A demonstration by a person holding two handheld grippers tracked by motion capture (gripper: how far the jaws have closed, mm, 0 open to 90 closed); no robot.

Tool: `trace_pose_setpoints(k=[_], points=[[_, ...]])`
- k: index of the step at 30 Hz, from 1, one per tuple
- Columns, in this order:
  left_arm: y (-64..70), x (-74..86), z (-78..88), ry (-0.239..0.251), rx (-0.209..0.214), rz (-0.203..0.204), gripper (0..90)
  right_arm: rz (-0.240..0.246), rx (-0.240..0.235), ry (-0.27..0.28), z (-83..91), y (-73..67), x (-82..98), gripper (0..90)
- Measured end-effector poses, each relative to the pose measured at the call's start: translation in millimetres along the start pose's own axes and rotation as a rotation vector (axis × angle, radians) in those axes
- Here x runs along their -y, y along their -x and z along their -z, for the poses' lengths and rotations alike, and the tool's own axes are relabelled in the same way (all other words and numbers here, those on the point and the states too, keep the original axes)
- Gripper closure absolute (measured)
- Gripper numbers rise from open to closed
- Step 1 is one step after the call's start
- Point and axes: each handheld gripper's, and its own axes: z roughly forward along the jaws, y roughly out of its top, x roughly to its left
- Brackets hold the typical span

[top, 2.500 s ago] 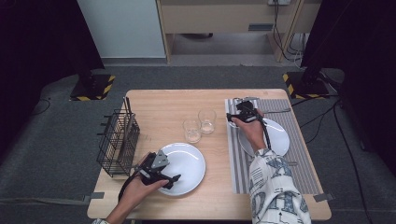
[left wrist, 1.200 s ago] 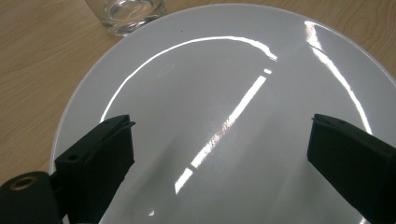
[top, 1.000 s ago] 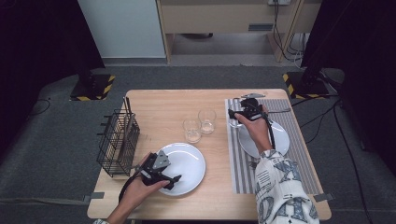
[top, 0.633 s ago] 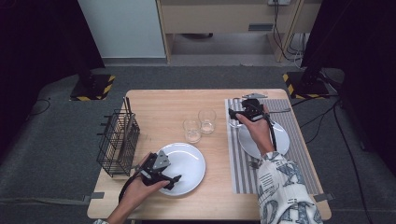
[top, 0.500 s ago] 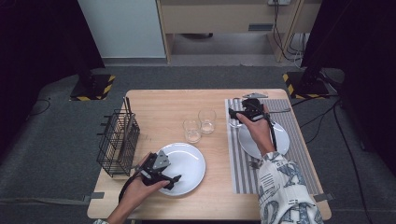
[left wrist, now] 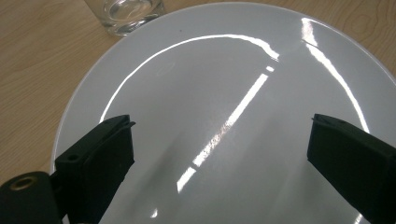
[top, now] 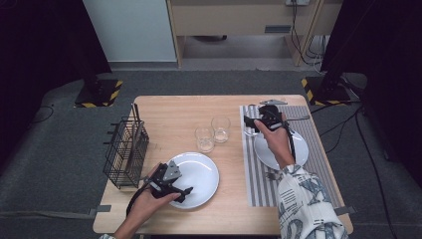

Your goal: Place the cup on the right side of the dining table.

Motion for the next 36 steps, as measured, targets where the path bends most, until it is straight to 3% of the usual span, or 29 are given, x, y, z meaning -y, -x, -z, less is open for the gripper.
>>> trace_pose_setpoints(k=[13,27,36], points=[[-0.9,0.2,1.0,0.002,-0.01,-0.003,6.2,0.032,-0.003,0.003,16.6,-8.2,5.4,7.7],[-0.3,0.2,0.4,-0.002,-0.008,-0.002,6.1,0.041,-0.037,0.006,34.0,-14.6,14.2,7.2],[-1.4,0.8,1.3,-0.001,-0.011,0.002,6.1,0.06,-0.065,-0.001,43.9,-26.5,24.2,7.2]])
